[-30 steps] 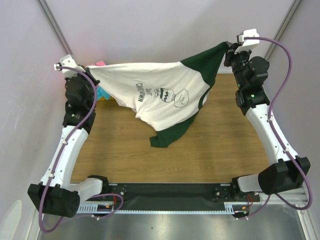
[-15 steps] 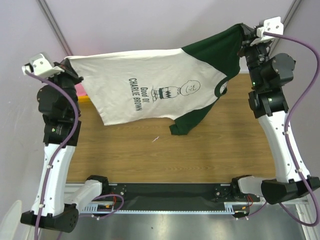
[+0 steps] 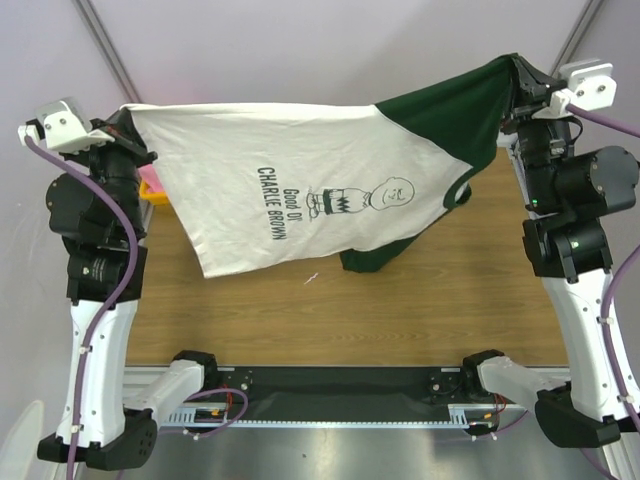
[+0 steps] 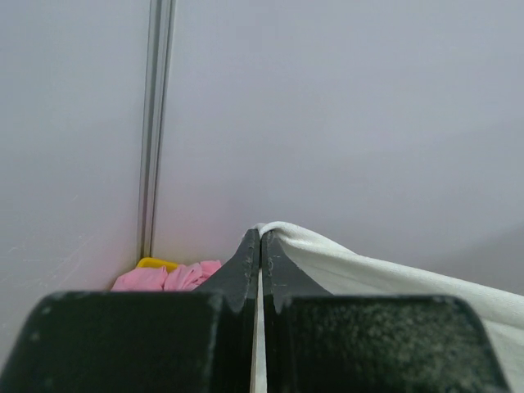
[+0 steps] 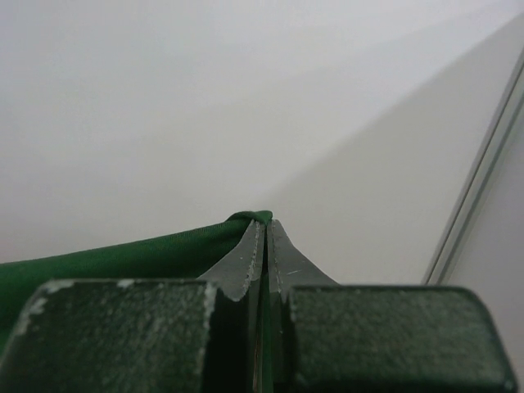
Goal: Fold and stack the t-shirts
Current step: Flatten the tshirt out
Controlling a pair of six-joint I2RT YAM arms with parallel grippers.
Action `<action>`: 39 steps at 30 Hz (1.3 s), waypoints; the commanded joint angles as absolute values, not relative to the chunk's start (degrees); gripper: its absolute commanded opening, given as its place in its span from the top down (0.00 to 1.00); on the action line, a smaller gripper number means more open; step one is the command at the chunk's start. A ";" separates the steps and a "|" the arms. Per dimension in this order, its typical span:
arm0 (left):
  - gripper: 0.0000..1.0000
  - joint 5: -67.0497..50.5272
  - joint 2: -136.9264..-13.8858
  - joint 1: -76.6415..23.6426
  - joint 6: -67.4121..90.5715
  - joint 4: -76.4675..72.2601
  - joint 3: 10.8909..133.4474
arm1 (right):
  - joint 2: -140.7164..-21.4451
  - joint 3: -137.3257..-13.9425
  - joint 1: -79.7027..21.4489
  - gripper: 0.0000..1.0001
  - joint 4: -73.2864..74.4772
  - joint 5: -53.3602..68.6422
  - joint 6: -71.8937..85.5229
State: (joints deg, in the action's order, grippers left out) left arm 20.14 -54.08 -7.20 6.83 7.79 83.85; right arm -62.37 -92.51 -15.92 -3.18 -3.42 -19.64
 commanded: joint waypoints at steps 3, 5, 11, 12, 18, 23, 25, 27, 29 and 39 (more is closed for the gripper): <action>1.00 16.62 -52.47 -6.50 6.76 9.23 87.01 | -58.72 -94.74 -16.61 1.00 -3.08 -6.85 -21.53; 1.00 15.21 -51.86 -6.50 7.73 10.45 87.89 | -57.66 -95.27 -16.79 1.00 -0.98 -7.82 -21.80; 1.00 10.64 -49.32 -6.50 10.54 15.55 90.26 | -53.27 -97.12 -17.05 1.00 5.61 -9.84 -20.92; 1.00 9.76 -48.78 -6.50 11.33 16.25 90.79 | -52.65 -97.73 -17.05 1.00 6.67 -9.76 -20.66; 1.00 3.69 -44.57 -6.59 15.19 22.23 93.77 | -48.44 -101.34 -16.35 1.00 14.05 -8.88 -18.28; 1.00 -1.39 -42.10 -6.59 17.93 23.90 95.27 | -44.74 -102.39 -11.17 1.00 18.45 -7.12 -15.39; 1.00 -2.63 -42.89 -6.59 18.89 24.69 97.29 | -43.86 -103.79 -7.22 1.00 20.90 -5.11 -14.33; 1.00 -4.39 -43.68 -6.59 19.51 24.87 97.73 | -43.51 -105.29 -2.58 1.00 22.32 -3.35 -13.37; 1.00 -4.48 -44.73 -6.59 19.78 24.61 97.03 | -43.24 -104.94 -0.45 1.00 22.41 -1.76 -12.31; 1.00 2.28 -56.59 -6.68 18.54 20.41 87.65 | -50.62 -95.19 4.13 1.00 18.72 -7.47 -9.84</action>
